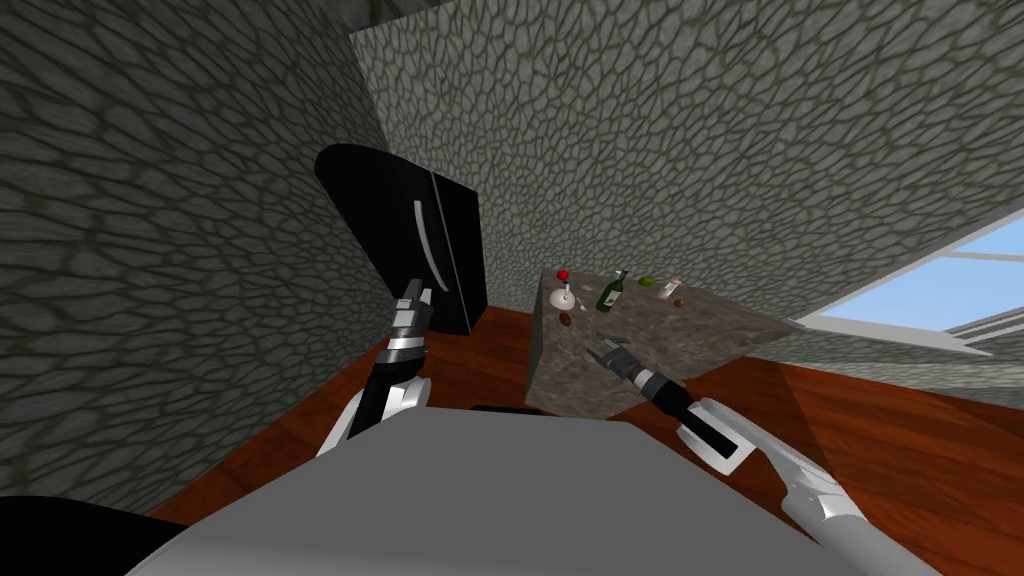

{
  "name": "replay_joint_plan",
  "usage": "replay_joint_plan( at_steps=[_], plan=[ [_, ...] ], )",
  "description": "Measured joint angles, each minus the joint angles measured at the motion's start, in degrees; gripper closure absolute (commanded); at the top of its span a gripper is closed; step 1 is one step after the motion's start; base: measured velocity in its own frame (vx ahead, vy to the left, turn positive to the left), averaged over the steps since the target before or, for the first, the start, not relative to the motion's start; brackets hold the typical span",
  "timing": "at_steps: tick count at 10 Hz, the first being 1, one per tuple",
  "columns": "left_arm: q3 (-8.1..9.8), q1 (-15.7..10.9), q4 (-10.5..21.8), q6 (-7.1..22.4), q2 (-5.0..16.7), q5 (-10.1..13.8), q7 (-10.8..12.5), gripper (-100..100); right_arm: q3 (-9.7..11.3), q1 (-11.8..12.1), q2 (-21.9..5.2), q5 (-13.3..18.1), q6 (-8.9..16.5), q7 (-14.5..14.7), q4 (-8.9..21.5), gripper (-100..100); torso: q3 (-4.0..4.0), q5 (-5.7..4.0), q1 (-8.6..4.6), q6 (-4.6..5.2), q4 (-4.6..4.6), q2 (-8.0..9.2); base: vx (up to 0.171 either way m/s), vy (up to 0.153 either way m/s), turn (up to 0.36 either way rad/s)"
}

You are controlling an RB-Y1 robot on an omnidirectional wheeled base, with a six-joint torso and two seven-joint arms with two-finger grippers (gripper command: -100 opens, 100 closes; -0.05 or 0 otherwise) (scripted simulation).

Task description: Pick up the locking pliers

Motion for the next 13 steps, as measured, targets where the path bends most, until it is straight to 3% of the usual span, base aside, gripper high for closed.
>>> replay_joint_plan(
  at_steps=[1,5,6,8,13],
  plan=[
    [0.00,0.0,0.0,0.0,0.0,0.0,0.0,0,0.5,-0.6,-1.3,1.8,-0.4,1.1,2.6,-100,-0.03,0.01,0.07,0.00,-0.01,-0.05,0.032,0.084,0.049],
    [0.00,0.0,0.0,0.0,0.0,0.0,0.0,0,0.7,-0.2,-7.5,5.5,-0.8,3.1,7.4,-100,-0.01,-0.01,-0.07,0.01,0.00,-0.02,0.029,0.067,0.083],
    [0.00,0.0,0.0,0.0,0.0,0.0,0.0,0,1.4,-1.2,-8.7,7.3,-1.6,4.1,10.7,-100,-0.05,-0.01,-0.04,0.00,-0.02,-0.09,0.040,0.055,0.053],
    [0.00,0.0,0.0,0.0,0.0,0.0,0.0,0,1.2,-0.1,-12.1,9.1,-1.0,4.4,11.4,-100,-0.02,-0.01,-0.08,0.02,-0.01,-0.03,0.031,0.056,0.100],
    [0.01,0.0,0.0,0.0,0.0,0.0,0.0,0,2.1,0.1,-18.3,15.0,-2.4,6.0,18.1,-100,-0.04,-0.04,-0.15,0.04,-0.02,-0.06,0.042,0.037,0.066]
  ],
)
